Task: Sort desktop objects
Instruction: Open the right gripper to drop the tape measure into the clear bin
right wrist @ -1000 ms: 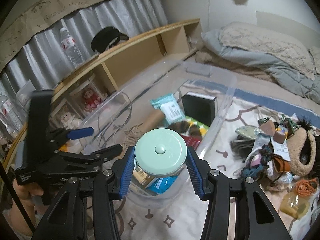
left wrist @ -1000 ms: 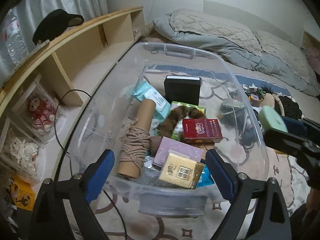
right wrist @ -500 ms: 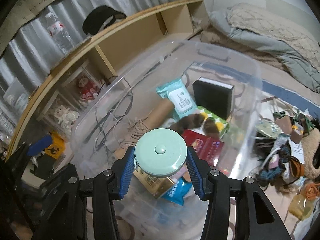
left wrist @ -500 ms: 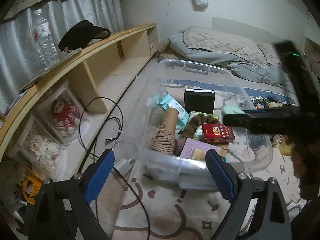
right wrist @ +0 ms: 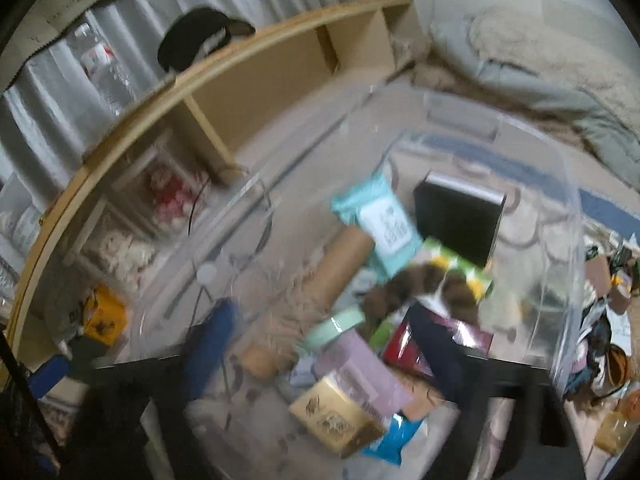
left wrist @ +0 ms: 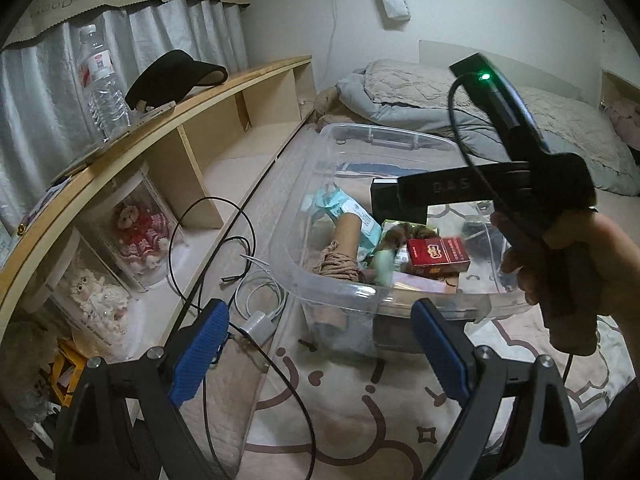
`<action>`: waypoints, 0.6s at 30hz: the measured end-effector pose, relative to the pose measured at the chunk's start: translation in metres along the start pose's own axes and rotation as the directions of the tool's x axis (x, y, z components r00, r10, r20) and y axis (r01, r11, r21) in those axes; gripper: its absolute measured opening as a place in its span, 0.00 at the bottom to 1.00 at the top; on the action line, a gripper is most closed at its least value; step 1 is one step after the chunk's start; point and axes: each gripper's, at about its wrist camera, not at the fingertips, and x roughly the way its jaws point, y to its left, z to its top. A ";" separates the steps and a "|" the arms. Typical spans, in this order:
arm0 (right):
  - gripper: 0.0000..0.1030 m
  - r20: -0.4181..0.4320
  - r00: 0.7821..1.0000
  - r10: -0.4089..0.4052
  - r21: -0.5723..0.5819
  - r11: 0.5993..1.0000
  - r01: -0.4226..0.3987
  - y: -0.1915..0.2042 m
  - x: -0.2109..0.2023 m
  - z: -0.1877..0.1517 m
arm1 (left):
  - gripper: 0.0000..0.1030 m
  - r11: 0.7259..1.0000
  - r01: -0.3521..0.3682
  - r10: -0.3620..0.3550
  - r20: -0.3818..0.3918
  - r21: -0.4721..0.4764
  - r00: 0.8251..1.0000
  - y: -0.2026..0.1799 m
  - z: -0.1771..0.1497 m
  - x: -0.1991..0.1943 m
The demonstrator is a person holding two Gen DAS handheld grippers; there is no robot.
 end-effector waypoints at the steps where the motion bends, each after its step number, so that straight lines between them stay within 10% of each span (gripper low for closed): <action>1: 0.93 0.005 1.000 0.006 -0.005 1.000 -0.006 0.001 -0.002 0.000 | 0.90 1.000 0.002 -0.002 -0.001 0.000 1.000 0.001 0.000 0.001; 18: 0.93 0.064 0.996 0.066 -0.031 0.997 -0.064 -0.008 -0.039 -0.018 | 0.90 0.999 0.042 -0.042 0.011 -0.015 0.999 -0.007 -0.001 -0.005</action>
